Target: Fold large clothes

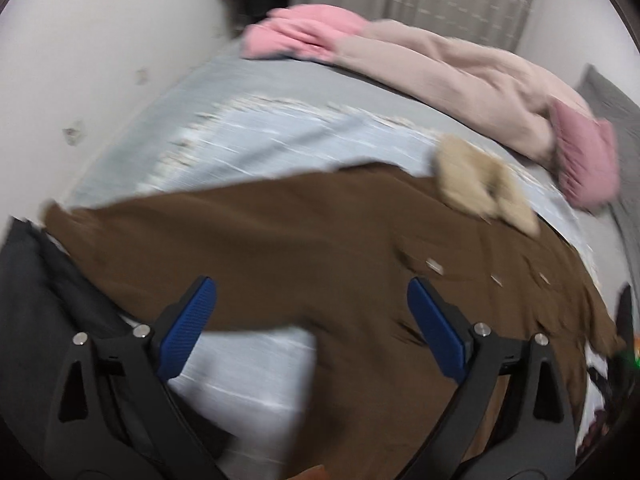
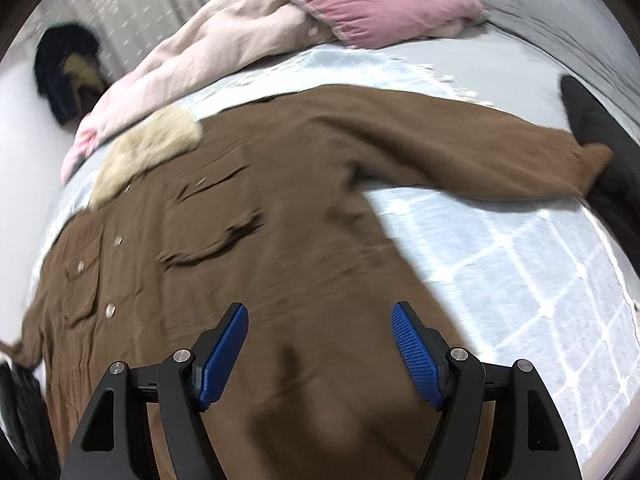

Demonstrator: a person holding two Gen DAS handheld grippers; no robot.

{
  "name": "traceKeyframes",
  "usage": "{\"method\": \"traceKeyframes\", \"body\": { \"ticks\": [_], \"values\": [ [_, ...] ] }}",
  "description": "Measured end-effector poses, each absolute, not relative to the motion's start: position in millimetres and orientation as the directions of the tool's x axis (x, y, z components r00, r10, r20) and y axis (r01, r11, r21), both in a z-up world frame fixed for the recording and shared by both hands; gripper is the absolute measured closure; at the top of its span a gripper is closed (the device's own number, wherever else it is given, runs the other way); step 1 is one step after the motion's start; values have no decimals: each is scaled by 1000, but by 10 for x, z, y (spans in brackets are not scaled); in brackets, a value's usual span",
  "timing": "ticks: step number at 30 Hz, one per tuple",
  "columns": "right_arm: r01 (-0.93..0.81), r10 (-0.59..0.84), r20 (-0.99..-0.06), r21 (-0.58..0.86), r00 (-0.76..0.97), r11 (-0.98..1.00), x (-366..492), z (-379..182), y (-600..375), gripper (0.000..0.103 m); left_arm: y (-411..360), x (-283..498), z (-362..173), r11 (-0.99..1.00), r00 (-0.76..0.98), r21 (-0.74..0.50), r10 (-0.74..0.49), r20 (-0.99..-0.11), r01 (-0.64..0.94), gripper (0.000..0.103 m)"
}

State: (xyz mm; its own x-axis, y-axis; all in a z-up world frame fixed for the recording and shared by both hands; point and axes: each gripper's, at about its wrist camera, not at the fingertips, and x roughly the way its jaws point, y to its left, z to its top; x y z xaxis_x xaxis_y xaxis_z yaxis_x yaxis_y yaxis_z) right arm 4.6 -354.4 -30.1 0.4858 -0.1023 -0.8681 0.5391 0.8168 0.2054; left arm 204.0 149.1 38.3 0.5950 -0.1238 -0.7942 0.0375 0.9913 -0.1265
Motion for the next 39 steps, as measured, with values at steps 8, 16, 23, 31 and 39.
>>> {"method": "traceKeyframes", "body": {
  "ticks": [8,16,23,31,39],
  "values": [
    [705,-178,-860,255,478,662,-510,-386,-4654,28,363,1639,-76,970,482,-138,-220,-848,200,6],
    [815,-246,-830,356,500,458,-835,-661,-5688,28,-719,1630,-101,923,461,-136,-302,-834,360,6],
    [816,-334,-783,350,524,460,-519,-828,-6079,35,-1851,1801,-176,857,418,-177,-404,-814,484,15],
    [824,-441,-703,409,558,391,-458,-856,-6162,99,-2938,2094,-433,782,366,-306,-548,-752,544,79],
    [742,-494,-554,525,670,418,-575,-433,-6246,99,-3746,1892,-1016,600,158,-449,-697,-699,662,93]
  ]
}}
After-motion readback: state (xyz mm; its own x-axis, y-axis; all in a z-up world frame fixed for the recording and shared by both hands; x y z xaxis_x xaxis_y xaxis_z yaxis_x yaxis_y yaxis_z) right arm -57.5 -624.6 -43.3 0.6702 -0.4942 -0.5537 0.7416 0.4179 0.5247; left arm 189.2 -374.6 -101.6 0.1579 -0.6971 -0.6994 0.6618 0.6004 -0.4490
